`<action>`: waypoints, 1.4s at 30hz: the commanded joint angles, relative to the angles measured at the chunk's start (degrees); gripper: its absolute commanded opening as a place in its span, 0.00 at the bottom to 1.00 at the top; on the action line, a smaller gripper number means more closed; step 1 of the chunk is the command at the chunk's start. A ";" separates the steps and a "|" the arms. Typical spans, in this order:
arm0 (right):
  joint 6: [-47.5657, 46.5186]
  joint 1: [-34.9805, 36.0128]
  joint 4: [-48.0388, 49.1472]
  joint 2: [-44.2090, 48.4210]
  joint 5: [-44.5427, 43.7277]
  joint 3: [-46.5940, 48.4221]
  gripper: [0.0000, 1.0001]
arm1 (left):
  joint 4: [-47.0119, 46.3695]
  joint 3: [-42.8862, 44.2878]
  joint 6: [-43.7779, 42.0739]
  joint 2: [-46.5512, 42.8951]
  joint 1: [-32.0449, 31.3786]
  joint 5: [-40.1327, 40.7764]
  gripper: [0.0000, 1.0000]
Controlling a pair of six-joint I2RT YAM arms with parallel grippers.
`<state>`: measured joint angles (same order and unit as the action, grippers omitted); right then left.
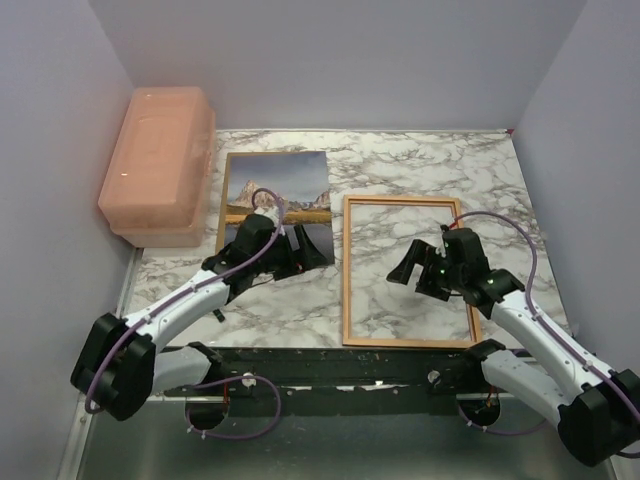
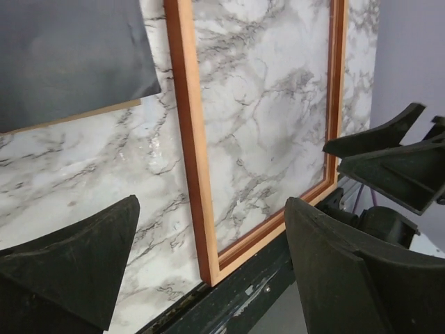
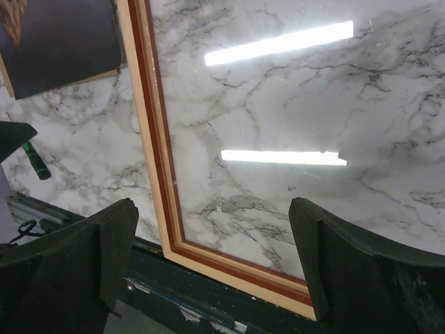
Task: Put the photo into the frame
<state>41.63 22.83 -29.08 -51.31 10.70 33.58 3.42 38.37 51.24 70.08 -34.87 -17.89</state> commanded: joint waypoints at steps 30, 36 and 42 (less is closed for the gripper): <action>10.10 12.38 22.84 -22.84 3.98 6.49 0.99 | 26.55 10.85 -16.69 -28.78 17.02 13.27 0.94; 8.36 15.78 23.81 -35.43 3.53 18.49 0.94 | 27.48 11.49 -17.63 -29.96 17.12 13.80 0.94; 6.59 16.10 22.01 -44.99 2.00 28.79 0.91 | 27.81 11.80 -18.46 -30.12 17.12 14.28 0.94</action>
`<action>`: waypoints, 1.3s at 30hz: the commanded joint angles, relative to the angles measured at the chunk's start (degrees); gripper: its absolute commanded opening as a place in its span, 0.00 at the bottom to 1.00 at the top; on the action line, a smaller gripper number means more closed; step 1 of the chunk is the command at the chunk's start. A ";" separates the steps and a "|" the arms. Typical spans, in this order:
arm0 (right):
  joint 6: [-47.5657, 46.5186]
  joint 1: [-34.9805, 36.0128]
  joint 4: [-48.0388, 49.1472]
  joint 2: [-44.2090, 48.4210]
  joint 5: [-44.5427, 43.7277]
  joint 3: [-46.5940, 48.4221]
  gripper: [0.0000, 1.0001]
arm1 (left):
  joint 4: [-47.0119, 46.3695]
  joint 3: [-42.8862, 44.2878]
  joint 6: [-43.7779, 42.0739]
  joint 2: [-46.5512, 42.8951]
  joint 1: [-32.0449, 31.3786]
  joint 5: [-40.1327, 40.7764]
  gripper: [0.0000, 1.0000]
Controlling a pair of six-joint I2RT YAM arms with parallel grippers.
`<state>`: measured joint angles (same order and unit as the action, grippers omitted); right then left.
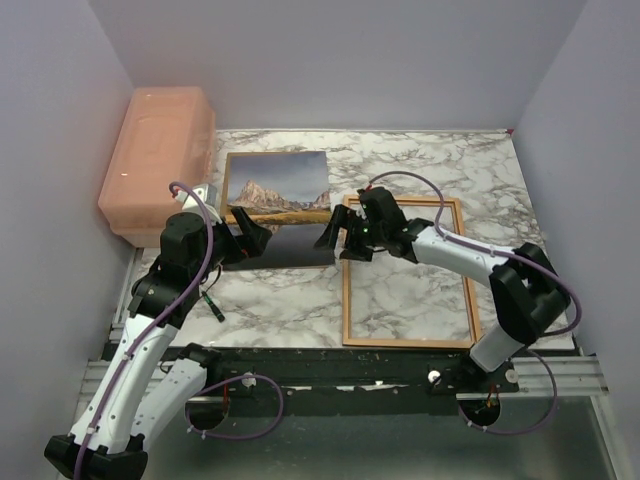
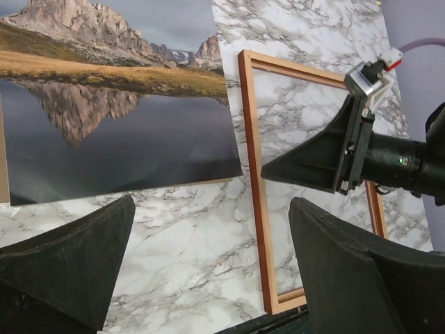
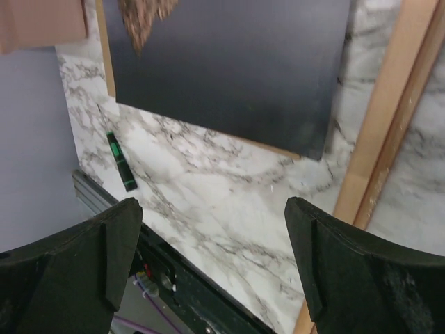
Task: Put the photo into the frame
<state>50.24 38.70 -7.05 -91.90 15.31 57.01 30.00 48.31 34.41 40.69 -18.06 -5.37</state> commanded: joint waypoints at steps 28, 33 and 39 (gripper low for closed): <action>-6.43 0.24 -12.92 -26.70 -8.76 23.40 0.92 | 1.03 1.61 -1.54 3.03 0.31 -0.83 0.94; -3.69 0.23 -9.02 -25.54 -6.25 21.31 0.92 | 1.16 1.52 -1.85 3.01 0.31 -0.79 0.94; -1.14 0.07 -4.24 -21.88 -4.12 17.88 0.92 | 1.42 1.72 -1.89 3.22 0.30 -1.03 0.94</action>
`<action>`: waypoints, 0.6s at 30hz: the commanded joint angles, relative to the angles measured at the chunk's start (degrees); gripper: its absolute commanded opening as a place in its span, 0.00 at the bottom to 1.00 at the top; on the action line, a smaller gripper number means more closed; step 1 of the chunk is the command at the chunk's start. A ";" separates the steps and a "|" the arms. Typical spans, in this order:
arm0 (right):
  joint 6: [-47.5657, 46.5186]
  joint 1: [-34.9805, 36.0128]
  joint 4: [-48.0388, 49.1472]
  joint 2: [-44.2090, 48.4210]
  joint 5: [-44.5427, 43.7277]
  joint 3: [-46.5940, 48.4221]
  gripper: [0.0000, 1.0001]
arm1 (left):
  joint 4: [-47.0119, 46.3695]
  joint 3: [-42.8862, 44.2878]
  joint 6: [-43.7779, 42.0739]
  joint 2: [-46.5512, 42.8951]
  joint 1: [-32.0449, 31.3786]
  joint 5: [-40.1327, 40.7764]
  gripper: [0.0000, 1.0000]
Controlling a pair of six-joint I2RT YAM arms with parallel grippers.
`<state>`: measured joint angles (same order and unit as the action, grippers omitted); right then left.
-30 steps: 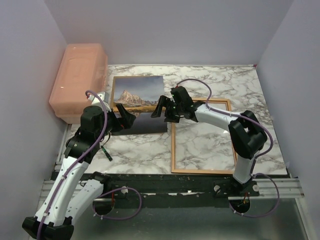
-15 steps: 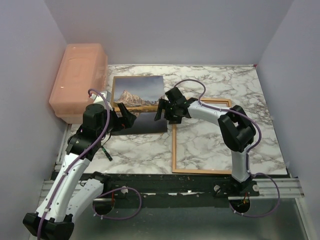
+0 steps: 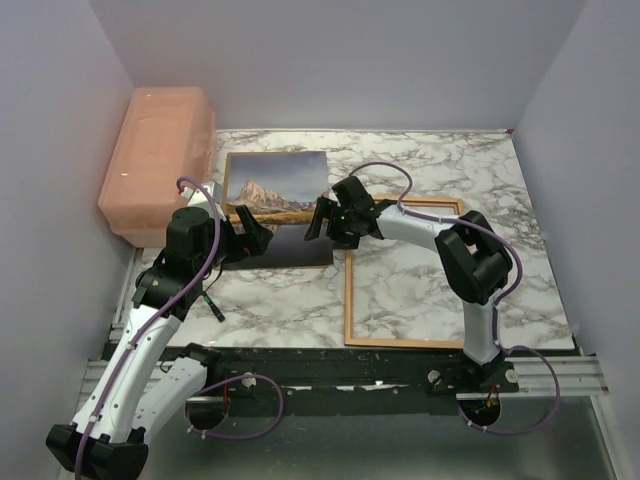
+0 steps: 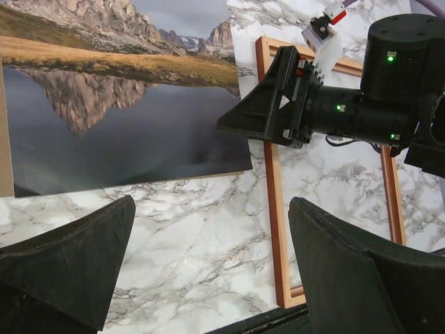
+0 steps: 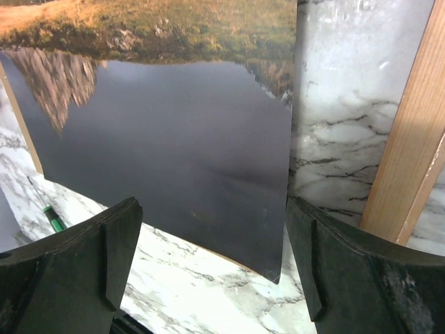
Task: Put the photo into the frame
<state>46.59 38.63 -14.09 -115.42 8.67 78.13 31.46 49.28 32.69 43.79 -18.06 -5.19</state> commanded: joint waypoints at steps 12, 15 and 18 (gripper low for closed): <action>5.23 0.13 7.10 7.05 3.16 -6.16 0.91 | -0.17 0.65 -0.17 0.33 0.31 -1.66 0.94; 6.71 0.07 10.29 8.05 4.46 -8.12 0.91 | -0.20 0.56 -0.17 0.50 0.31 -1.75 0.94; 8.26 0.13 12.45 7.65 5.64 -9.28 0.88 | -0.35 0.47 -0.10 0.59 0.36 -1.85 0.94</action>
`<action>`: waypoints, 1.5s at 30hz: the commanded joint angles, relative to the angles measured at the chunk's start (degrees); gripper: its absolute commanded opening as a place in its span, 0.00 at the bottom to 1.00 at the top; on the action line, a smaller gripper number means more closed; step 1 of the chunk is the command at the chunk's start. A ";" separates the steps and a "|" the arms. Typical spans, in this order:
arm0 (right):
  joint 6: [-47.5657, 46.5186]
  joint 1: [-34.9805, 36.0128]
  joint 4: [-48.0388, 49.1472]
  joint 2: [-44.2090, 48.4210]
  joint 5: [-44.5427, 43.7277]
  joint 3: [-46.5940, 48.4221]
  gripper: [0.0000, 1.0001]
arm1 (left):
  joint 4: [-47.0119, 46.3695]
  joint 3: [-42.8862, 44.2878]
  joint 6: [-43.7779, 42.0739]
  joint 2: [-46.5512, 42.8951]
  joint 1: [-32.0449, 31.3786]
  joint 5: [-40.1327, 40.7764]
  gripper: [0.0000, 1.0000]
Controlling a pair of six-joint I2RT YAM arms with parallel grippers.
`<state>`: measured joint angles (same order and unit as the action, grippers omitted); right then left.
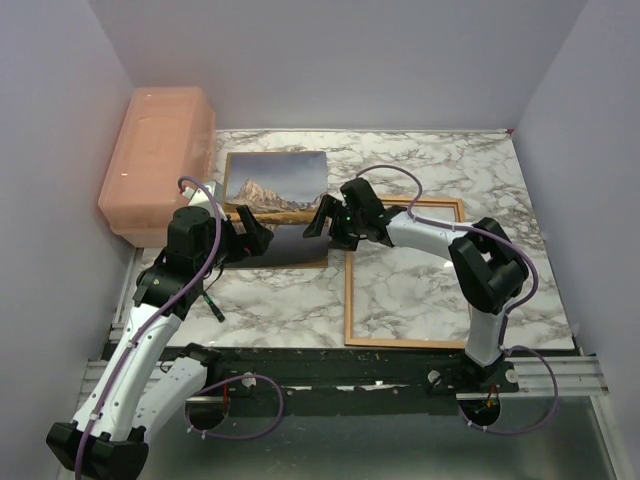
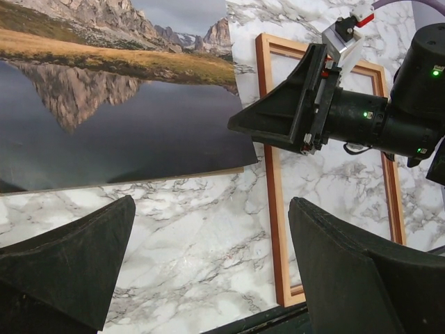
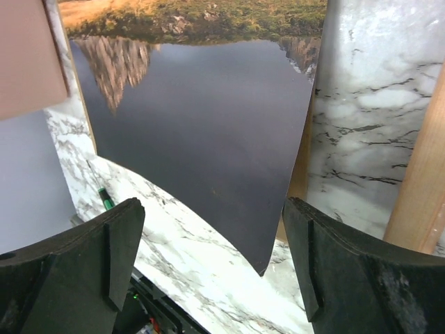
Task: Put the photo into the frame
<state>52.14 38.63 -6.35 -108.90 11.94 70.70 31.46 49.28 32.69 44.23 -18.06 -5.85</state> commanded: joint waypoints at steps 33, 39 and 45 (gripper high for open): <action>17.59 0.13 32.18 -11.73 10.49 -8.75 0.64 | -0.88 -0.67 -0.11 1.39 0.35 -1.36 0.94; 18.96 0.21 34.30 -14.56 11.72 -7.13 0.53 | -0.88 -0.85 -0.17 1.57 0.40 -1.36 0.94; 16.79 0.20 30.97 -12.80 10.67 -6.23 0.16 | -0.84 -0.72 0.10 1.48 0.42 -2.21 0.94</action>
<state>70.72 38.63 27.46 -121.84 23.44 63.40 31.42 49.04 32.69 45.80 -18.06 -6.24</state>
